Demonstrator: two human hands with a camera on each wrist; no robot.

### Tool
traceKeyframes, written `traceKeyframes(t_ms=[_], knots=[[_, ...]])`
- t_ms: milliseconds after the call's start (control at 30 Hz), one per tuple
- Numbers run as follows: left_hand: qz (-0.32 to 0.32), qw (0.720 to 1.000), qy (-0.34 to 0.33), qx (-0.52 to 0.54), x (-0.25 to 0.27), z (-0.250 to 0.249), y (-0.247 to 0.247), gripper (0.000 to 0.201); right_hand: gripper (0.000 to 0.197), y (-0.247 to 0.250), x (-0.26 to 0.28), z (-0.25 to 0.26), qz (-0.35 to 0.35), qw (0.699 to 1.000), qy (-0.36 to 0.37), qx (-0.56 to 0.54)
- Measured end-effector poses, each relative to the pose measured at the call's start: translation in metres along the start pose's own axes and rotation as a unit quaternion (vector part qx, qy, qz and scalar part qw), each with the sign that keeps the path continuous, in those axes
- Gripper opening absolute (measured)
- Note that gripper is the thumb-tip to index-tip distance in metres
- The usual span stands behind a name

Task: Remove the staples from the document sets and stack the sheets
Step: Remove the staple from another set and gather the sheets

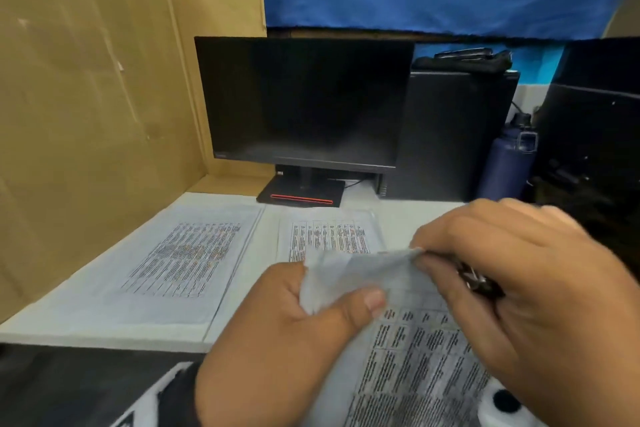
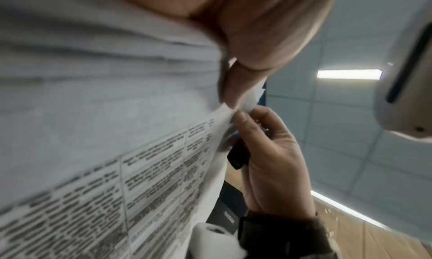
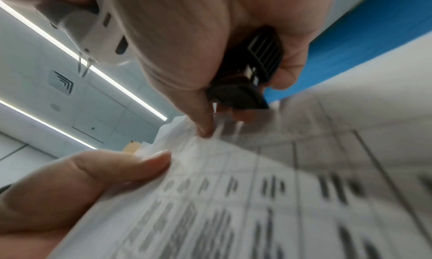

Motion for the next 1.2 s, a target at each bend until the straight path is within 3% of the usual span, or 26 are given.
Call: traceKeyframes(t_ms=[67,133,200,233,300,400,467,533,600,700,867,1100,1200], knots=[[0.020,0.995,-0.017,0.093,-0.011,0.012,0.000,0.026,0.024,0.002,0.013,-0.025,-0.080,0.995,-0.056,-0.018],[-0.002,0.985,0.013,0.175,-0.023,0.024,0.003,0.021,0.030,-0.005,0.020,-0.039,-0.153,0.981,-0.080,-0.093],[-0.033,0.973,0.053,0.223,-0.031,0.036,0.006,0.020,0.024,-0.015,0.023,-0.028,-0.246,0.941,-0.086,-0.214],[-0.035,0.968,0.069,0.239,-0.034,0.041,0.007,0.024,0.035,-0.016,0.026,-0.033,-0.274,0.923,-0.107,-0.248],[-0.038,0.959,0.096,0.264,-0.038,0.050,0.009,0.028,0.042,-0.024,0.031,-0.040,-0.271,0.901,-0.160,-0.298],[-0.022,0.954,0.113,0.275,-0.042,0.059,0.008,0.030,0.012,-0.047,0.026,-0.042,-0.149,0.864,-0.279,-0.392],[-0.016,0.954,0.119,0.275,-0.044,0.064,0.008,0.033,0.012,-0.060,0.028,-0.046,-0.042,0.885,-0.303,-0.352],[-0.006,0.953,0.120,0.280,-0.044,0.063,0.008,0.039,0.015,-0.069,0.032,-0.049,-0.004,0.905,-0.283,-0.317],[0.005,0.951,0.108,0.291,-0.044,0.061,0.008,0.042,0.017,-0.073,0.032,-0.047,-0.023,0.924,-0.260,-0.279],[0.024,0.954,0.079,0.289,-0.043,0.058,0.009,0.046,0.043,-0.076,0.034,-0.045,-0.083,0.937,-0.247,-0.235],[0.018,0.965,0.033,0.259,-0.044,0.055,0.009,0.036,0.030,-0.075,0.036,-0.045,-0.137,0.939,-0.236,-0.211],[0.057,0.959,0.058,0.272,-0.040,0.051,0.010,0.041,0.029,-0.078,0.038,-0.041,-0.123,0.949,-0.198,-0.210],[0.043,0.963,0.065,0.259,-0.038,0.050,0.007,0.036,0.032,-0.084,0.040,-0.041,-0.107,0.951,-0.197,-0.213]])
Point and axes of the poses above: each hand's wrist, its own x-axis away from the middle knuckle, its own y-axis out of the back of the hand, z = x × y, the point moved 3 cm from there along -x, towards the middle knuckle, and after that the axes turned 4 degrees about -x, right-handed, at the moved point
